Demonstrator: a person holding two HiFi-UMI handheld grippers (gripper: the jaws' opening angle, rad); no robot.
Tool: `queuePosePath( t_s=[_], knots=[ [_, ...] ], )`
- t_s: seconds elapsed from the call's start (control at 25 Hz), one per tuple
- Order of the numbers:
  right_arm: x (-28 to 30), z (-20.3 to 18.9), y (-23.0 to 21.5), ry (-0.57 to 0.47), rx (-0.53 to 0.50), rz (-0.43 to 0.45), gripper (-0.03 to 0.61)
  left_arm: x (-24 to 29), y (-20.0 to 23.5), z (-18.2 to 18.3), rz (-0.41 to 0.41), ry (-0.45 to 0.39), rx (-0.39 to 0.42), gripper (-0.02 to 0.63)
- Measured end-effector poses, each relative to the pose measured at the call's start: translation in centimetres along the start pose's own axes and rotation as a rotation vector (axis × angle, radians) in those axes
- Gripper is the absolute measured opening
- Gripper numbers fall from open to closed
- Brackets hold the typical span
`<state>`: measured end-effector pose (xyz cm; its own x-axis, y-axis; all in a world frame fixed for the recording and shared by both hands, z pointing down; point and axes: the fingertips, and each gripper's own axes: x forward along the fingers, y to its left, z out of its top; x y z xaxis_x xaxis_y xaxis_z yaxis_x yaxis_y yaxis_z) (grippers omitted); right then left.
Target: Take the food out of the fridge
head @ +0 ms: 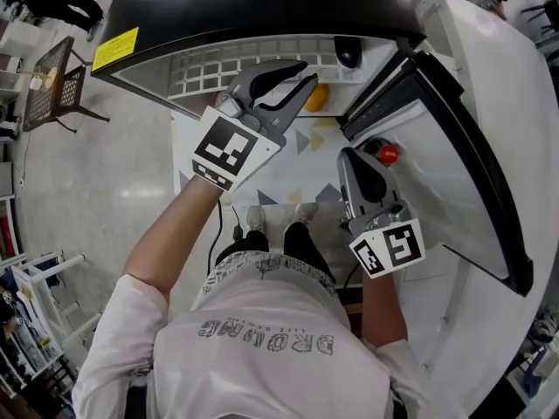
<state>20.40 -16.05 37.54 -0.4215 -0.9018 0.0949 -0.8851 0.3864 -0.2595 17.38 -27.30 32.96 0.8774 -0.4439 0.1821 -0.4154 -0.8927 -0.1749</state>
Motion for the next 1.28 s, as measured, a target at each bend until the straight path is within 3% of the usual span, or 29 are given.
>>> queuePosePath(
  t_s=[0.56,1.28],
  knots=[
    [-0.6,-1.7,-0.3,0.001,0.05,0.025,-0.006,5.4,-0.5,-0.7,-0.001,0.158,0.079,0.226],
    [-0.9,-3.2,-1.1,0.012,0.104,0.023,-0.007,9.1,-0.4,-2.3,-0.024,0.332,0.229,0.273]
  ],
)
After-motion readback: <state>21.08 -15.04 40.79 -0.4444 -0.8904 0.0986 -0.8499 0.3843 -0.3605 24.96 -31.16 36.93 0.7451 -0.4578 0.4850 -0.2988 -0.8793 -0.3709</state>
